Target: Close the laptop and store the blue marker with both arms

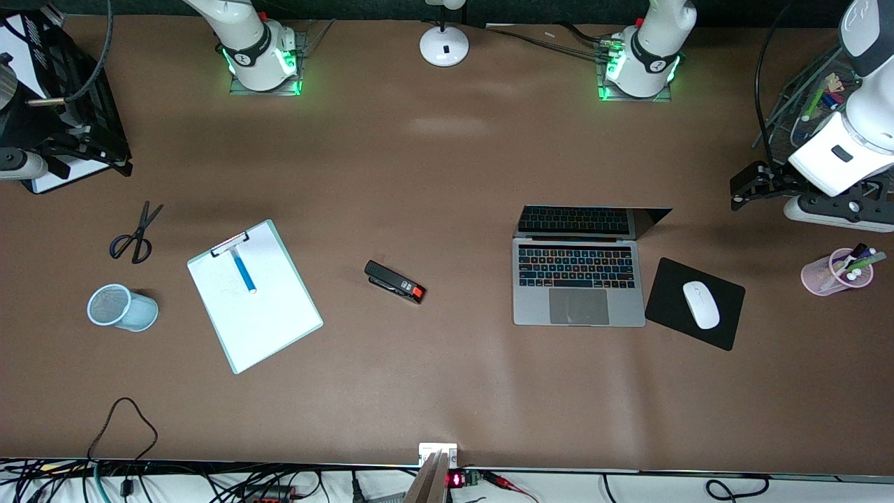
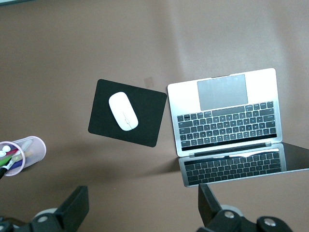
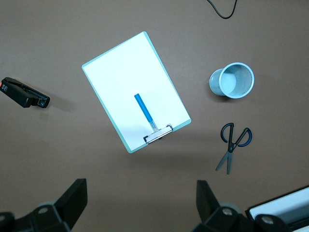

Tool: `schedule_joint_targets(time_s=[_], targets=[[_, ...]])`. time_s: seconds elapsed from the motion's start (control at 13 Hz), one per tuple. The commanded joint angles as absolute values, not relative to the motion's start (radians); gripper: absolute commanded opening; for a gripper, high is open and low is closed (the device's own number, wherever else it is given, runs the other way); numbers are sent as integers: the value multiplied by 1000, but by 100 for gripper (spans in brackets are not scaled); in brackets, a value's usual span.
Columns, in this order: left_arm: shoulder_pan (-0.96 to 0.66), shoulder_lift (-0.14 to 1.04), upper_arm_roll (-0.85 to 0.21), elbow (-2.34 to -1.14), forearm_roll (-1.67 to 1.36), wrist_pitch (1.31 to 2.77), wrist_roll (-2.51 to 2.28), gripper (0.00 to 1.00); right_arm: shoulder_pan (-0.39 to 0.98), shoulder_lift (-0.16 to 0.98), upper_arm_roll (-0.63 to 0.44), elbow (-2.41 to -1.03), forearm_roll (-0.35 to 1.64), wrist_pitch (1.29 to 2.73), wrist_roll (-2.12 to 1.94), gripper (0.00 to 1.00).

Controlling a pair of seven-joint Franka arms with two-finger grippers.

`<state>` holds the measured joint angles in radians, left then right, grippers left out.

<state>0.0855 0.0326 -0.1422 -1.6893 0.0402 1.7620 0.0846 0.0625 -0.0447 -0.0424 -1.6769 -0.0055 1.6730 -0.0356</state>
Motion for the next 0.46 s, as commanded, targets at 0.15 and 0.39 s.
schedule_joint_targets(time_s=[0.15, 0.39], targets=[[91, 46, -146, -1657, 38, 1724, 104, 100, 44, -28, -37, -1654, -12, 1671, -37, 100], [91, 48, -146, -1655, 38, 1720, 106, 100, 44, -28, -37, -1654, -14, 1671, -38, 100]])
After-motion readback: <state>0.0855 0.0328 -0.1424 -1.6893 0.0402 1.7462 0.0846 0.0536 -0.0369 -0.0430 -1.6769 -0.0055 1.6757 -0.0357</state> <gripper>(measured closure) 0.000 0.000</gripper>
